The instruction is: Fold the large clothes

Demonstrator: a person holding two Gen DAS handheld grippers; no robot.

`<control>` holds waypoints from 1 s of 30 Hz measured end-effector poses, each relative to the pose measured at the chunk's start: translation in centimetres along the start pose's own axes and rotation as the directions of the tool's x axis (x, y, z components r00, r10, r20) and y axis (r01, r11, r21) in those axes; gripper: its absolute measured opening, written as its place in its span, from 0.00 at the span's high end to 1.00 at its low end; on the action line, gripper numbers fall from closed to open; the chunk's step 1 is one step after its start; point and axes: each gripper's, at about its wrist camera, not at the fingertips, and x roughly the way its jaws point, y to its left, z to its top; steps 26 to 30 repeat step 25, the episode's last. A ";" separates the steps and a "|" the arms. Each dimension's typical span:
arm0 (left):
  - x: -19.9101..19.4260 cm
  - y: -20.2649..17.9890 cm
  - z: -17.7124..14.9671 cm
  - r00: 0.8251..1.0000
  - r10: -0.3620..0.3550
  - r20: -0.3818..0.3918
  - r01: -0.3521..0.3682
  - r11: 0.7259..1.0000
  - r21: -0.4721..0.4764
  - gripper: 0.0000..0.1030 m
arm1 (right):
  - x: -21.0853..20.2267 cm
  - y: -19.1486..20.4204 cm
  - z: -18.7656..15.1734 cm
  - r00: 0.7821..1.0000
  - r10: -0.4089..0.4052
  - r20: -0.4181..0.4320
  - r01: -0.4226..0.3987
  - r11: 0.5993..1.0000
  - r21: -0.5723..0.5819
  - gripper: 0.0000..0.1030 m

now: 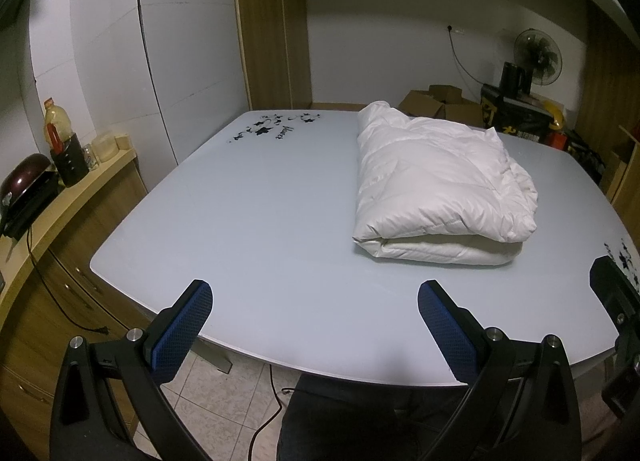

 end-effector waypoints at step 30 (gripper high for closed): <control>-0.8 0.2 0.3 0.998 -0.031 0.057 0.031 0.999 -0.008 0.00 | 0.0 -0.3 -0.1 1.000 0.002 -0.004 -0.002 1.000 0.000 0.00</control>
